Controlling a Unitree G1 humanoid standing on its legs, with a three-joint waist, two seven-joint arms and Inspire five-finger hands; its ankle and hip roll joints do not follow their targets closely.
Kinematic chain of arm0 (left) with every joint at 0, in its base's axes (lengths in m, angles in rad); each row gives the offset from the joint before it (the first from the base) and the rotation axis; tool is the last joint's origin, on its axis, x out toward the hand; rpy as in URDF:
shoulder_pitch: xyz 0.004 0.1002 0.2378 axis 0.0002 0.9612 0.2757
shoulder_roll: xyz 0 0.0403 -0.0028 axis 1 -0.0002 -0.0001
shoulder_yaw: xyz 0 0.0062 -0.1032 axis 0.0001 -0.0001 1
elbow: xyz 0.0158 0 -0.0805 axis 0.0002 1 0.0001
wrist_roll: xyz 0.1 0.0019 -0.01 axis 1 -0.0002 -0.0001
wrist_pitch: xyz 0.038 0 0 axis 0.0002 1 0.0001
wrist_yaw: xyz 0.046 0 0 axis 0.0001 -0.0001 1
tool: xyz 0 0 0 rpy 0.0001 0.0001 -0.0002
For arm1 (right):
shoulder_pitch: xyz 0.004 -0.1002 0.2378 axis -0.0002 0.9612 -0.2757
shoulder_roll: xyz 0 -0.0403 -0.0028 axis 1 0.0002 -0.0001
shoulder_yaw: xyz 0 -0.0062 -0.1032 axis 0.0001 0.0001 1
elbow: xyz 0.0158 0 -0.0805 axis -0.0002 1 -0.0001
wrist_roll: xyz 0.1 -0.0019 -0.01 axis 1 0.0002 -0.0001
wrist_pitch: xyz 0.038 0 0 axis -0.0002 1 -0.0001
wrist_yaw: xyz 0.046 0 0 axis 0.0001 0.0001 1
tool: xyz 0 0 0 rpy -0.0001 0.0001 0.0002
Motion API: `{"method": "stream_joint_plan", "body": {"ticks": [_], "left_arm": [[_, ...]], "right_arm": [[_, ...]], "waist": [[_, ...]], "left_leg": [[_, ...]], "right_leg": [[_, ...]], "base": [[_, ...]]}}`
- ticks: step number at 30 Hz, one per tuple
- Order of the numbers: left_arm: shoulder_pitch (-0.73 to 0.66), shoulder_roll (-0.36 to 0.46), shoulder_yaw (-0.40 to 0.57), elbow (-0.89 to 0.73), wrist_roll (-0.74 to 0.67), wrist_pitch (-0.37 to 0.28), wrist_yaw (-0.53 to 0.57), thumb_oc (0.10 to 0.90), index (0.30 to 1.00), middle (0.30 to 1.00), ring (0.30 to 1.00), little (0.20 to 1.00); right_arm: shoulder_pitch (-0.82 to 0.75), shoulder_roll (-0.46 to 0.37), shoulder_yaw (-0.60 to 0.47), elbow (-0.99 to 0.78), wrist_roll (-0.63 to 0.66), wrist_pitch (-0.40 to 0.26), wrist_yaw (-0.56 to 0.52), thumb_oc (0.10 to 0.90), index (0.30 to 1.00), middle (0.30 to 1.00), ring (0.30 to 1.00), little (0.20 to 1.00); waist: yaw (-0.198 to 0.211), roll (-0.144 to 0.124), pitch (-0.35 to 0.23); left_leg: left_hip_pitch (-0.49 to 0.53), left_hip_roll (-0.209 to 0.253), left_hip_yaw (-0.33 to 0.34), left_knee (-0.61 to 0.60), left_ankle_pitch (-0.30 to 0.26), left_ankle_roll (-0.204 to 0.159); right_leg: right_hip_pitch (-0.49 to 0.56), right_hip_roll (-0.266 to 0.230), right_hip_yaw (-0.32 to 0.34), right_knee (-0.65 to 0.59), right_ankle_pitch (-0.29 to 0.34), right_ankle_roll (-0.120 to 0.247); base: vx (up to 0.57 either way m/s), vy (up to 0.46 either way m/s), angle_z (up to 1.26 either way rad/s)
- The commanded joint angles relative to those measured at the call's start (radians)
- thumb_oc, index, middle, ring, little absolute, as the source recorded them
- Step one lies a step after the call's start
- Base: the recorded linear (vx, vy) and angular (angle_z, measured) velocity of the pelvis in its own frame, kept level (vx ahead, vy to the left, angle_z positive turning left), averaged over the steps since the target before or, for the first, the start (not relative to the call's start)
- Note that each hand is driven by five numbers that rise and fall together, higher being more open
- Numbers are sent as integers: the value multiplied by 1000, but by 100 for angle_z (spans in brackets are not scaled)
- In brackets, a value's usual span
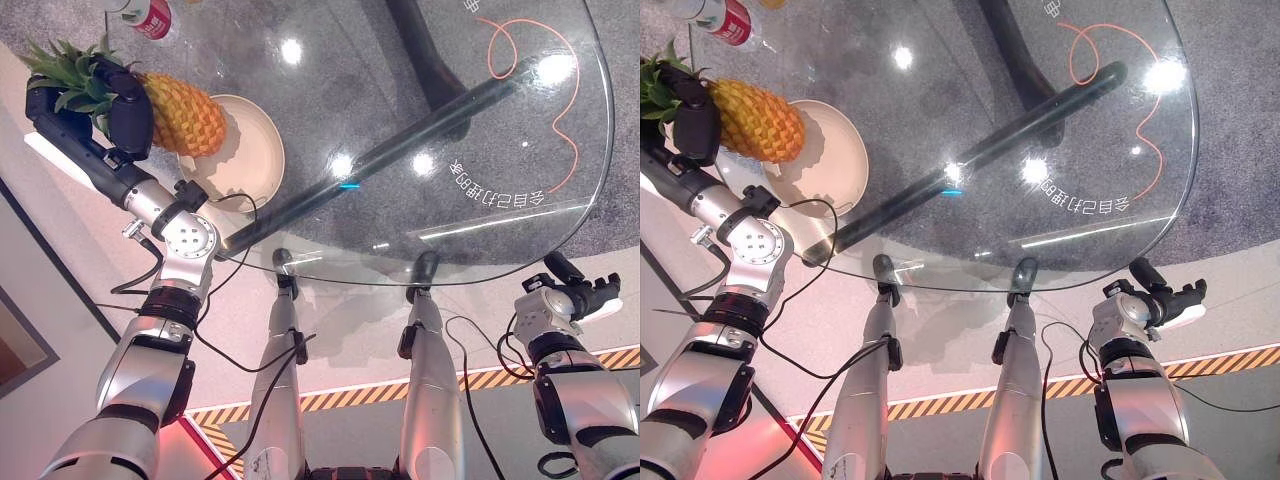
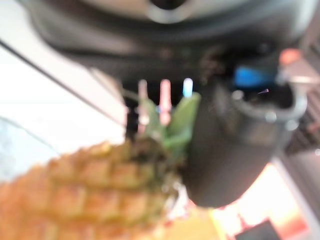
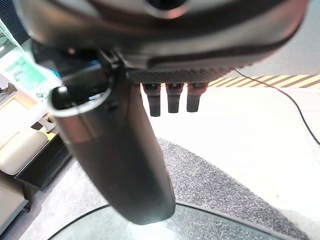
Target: Pick up the fruit to the plate
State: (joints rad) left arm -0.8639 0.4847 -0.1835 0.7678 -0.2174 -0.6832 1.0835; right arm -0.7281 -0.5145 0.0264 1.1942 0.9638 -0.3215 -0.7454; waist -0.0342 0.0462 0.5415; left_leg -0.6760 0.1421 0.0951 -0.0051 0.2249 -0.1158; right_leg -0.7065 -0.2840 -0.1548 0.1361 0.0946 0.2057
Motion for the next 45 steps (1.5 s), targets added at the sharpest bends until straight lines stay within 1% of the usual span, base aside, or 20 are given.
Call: {"method": "stream_joint_plan", "body": {"ticks": [1,11,27,33,42,45], "left_arm": [[-137,109,32,23,97,-74,58,100,300,300,300,200],[-138,99,3,32,142,-76,57,100,300,300,300,200],[-139,76,-24,44,162,-89,41,100,300,300,300,200],[-130,71,-32,48,170,-90,48,100,300,300,300,200],[-139,70,-48,61,184,-72,34,100,300,300,300,200],[-132,63,-50,62,191,-77,41,100,300,300,300,200]], "right_arm": [[4,-70,-2,24,19,-29,-10,800,900,900,900,900],[4,-69,-7,49,41,-14,4,800,900,900,900,900],[-30,-58,11,45,34,-31,-4,800,900,900,900,900],[-34,-58,15,44,31,-31,-11,800,900,900,900,900],[-43,-59,20,46,39,-39,-5,800,900,900,900,900],[-44,-55,21,39,37,-39,-7,800,900,900,900,900]], "waist": [[33,-48,-21],[31,-50,-21],[35,-59,-21],[37,-59,-21],[36,-62,-21],[36,-64,-21]], "left_leg": [[-11,15,-27,87,-90,-35],[-21,13,-31,93,-92,-34],[-37,0,-51,99,-97,-28],[-39,-1,-54,101,-98,-27],[-50,-1,-56,107,-100,-28],[-54,-2,-56,108,-101,-27]], "right_leg": [[-13,35,-39,38,29,-13],[-22,41,-35,38,31,-14],[-34,56,-24,36,33,-19],[-35,58,-25,39,31,-19],[-46,59,-27,43,31,-19],[-49,60,-25,43,31,-19]], "base": [[0,0,0],[0,0,0],[0,0,0],[0,0,0],[0,0,0],[0,0,0]]}}
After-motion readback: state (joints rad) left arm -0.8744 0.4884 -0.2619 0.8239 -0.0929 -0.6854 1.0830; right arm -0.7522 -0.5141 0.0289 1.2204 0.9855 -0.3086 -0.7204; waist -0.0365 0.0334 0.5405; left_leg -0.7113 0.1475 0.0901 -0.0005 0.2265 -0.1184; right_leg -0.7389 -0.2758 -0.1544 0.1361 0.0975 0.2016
